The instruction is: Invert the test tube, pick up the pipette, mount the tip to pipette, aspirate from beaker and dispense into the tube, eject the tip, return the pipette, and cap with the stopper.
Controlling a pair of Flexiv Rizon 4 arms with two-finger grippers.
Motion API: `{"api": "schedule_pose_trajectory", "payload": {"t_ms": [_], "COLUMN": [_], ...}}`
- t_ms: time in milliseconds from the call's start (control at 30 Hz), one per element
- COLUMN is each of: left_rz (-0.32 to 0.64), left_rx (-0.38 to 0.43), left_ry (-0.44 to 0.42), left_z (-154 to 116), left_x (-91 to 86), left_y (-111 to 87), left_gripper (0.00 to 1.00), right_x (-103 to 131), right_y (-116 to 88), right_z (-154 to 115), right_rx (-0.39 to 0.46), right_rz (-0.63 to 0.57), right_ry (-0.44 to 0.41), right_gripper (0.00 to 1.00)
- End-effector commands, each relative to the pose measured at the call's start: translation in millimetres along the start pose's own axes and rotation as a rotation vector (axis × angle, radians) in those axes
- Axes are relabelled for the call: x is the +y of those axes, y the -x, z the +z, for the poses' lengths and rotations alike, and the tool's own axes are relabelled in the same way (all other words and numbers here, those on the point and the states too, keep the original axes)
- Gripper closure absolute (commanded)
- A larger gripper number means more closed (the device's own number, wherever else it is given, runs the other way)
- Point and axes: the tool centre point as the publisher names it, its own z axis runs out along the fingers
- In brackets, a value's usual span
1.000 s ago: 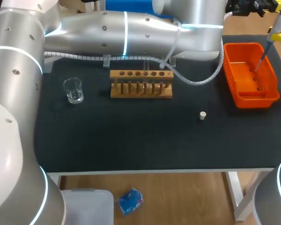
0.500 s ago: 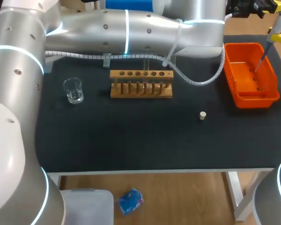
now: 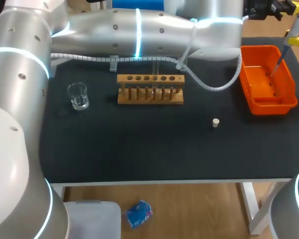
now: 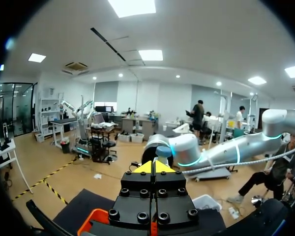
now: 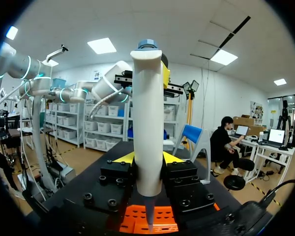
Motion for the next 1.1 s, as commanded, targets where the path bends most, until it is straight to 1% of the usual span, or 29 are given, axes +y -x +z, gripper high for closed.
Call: {"api": "schedule_pose_trajectory", "payload": {"t_ms": [33, 333, 833, 1100], "left_rz": [0.004, 0.048, 0.059, 0.060], "left_rx": [-0.030, -0.037, -0.045, -0.057], "left_ry": [-0.037, -0.033, -0.015, 0.008], "left_z": [2.1, 2.5, 2.6, 4.0], "left_x": [8.8, 7.8, 15.4, 23.2], "left_y": [-6.1, -10.3, -14.4, -13.6], "left_gripper": [1.00, 1.00, 1.00, 1.00], "right_x": [4.7, 4.7, 4.7, 4.7], "right_y": [3.9, 3.9, 3.9, 3.9], "right_z": [-1.4, -1.4, -1.4, -1.4], "right_rx": [0.008, 0.008, 0.008, 0.008], "right_rz": [0.000, 0.000, 0.000, 0.000], "right_ry": [0.000, 0.000, 0.000, 0.000], "right_gripper": [1.00, 1.00, 1.00, 1.00]}}
